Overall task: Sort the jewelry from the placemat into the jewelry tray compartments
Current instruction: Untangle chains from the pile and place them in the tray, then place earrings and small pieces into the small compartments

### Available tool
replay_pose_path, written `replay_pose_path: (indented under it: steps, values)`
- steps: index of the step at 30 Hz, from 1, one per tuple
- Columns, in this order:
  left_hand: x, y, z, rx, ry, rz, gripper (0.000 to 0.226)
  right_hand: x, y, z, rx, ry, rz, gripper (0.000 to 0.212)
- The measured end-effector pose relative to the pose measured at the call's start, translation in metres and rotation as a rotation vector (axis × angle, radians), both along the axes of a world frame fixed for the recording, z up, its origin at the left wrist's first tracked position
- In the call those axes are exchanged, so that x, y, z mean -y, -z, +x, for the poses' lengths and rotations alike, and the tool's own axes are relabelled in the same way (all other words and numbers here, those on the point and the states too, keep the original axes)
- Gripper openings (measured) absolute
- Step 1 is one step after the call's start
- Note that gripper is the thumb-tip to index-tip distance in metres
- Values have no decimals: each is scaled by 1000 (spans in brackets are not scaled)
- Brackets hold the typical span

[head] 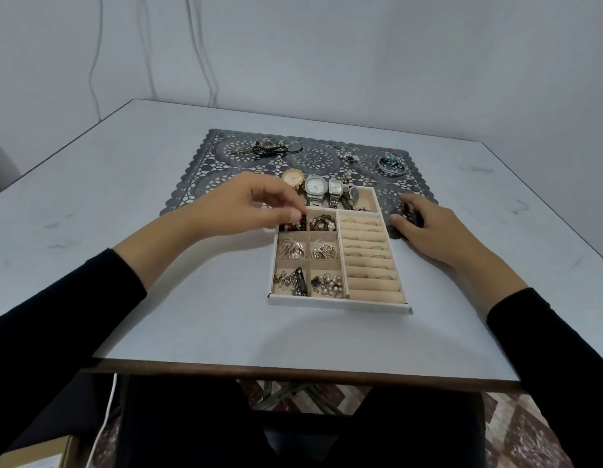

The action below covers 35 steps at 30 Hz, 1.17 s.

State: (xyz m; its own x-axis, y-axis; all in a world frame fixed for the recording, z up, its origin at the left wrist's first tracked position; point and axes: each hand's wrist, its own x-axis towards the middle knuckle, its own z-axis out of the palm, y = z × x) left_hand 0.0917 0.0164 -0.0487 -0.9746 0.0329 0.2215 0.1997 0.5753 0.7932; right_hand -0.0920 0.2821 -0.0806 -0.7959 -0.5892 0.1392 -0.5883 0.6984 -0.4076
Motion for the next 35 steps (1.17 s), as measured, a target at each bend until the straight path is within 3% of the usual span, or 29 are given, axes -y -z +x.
replay_pose_path:
  steps: [5,9,12,16,23,35]
  values:
    - [28,16,-25,-102,-298,-122,21,8,-2,-8,-46,-16,-72,44]
    - [49,28,-46,-31,-403,-301,31,20,3,-22,-94,-55,-83,36]
    - [63,35,-61,50,-387,-480,35,31,4,-34,-111,-78,-103,31]
    - [72,36,-76,85,-336,-576,43,47,1,-46,-111,-112,-125,29]
    - [85,34,-100,103,-213,-531,42,74,1,-67,-63,-195,-184,30]
    - [68,28,-172,4,61,-447,41,117,4,-108,-109,-134,-151,38]
